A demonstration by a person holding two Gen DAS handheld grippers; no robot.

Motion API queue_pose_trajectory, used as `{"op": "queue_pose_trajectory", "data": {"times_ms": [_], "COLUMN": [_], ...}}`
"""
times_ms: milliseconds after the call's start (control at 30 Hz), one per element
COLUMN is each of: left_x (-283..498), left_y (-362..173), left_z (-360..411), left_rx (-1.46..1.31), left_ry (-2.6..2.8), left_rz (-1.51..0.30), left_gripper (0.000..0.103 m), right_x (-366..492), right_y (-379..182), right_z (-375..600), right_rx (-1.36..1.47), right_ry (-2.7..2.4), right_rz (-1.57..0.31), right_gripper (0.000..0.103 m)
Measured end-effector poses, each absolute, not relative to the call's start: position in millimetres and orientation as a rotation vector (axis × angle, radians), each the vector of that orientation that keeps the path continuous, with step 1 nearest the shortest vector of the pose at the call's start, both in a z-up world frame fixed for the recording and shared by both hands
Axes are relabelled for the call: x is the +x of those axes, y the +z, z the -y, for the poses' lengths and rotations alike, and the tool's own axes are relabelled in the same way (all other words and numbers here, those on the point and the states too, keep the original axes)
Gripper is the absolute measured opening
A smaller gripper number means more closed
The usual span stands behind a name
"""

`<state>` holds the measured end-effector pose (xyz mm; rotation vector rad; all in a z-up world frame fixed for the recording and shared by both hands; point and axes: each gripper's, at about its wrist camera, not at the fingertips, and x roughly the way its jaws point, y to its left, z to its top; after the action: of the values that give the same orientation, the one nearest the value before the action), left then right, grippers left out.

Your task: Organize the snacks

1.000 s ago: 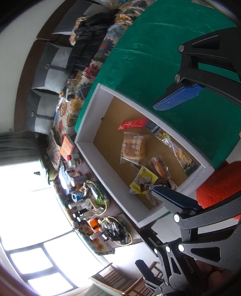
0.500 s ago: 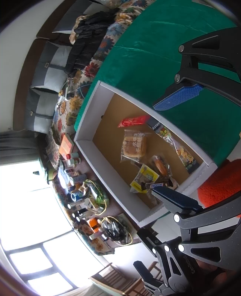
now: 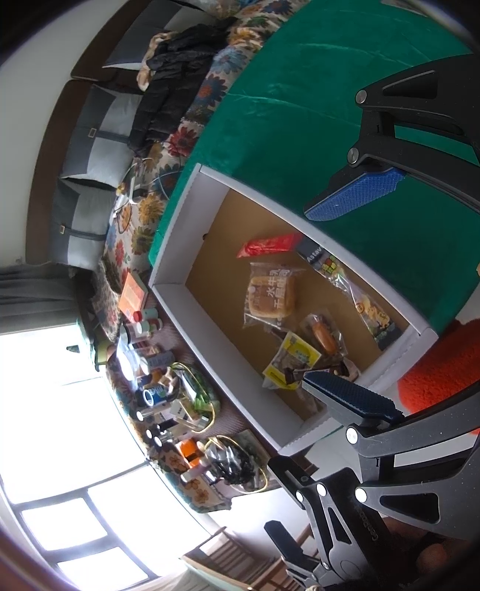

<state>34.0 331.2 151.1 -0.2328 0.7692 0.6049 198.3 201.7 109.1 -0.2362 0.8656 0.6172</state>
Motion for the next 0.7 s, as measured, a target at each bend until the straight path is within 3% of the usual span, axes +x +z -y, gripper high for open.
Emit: {"op": "queue_pose_trajectory", "data": {"times_ms": [700], "left_x": [41.6], "left_y": [146.9], "left_z": [-333.7], "left_rx": [-0.239], "left_ry": [0.567], "left_rz": [-0.765], "left_gripper": [0.103], "right_x": [204.6], "right_y": [100.1], "right_z": [-206.6], "right_rx": [-0.245], "right_ry": [0.593], "right_rz": [-0.859], "right_gripper": [0.086]}}
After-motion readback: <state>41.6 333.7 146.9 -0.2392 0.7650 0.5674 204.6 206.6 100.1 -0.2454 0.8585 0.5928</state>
